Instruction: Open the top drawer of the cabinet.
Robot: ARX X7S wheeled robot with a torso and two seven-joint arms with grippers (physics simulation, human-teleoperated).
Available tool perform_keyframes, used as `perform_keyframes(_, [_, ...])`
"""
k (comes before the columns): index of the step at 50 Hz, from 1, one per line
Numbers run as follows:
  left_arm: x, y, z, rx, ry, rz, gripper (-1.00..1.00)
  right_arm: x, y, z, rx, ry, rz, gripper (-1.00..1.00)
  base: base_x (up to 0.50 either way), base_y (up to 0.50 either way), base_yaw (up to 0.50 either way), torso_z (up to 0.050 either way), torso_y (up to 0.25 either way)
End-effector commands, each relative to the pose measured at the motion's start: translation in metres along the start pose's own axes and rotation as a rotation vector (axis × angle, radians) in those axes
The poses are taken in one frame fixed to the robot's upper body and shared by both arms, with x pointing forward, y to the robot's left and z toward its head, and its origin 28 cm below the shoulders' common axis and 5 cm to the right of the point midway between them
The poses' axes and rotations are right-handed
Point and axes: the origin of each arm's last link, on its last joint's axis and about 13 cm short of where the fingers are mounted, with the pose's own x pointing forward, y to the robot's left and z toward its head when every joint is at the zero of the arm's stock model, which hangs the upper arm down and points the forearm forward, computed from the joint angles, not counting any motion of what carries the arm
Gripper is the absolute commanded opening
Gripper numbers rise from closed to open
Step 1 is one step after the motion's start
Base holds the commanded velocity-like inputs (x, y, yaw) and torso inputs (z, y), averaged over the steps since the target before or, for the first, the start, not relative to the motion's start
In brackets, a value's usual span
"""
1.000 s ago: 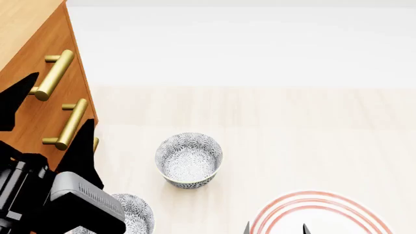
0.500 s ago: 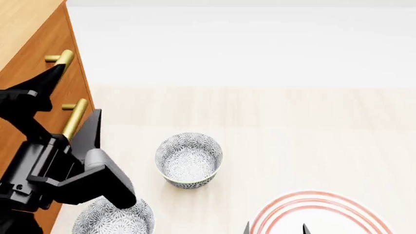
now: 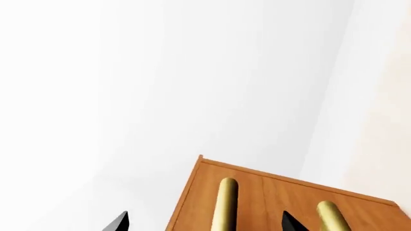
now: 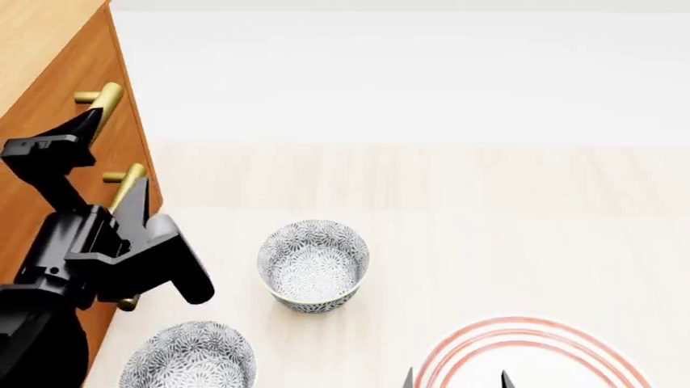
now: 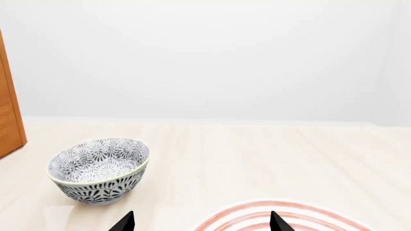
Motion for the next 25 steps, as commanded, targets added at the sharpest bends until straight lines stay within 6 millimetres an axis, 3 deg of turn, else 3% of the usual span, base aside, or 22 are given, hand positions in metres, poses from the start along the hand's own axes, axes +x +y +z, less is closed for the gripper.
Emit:
perform_keyframes(1, [0.0088,-0.0075,-0.0089,0.034,0.041,-0.008,1.0,0.0003,0.0,0.0,-0.001,0.0,0.002,1.0,0.0,0.0,0.0,0.0,0.0])
perform_keyframes(25, [0.0179,-0.0068,-0.0183,0.078,0.106,0.006,1.0,-0.0001,-0.0002,0.0004,-0.001,-0.002,-0.001,1.0,0.0,0.0,0.0,0.0,0.0])
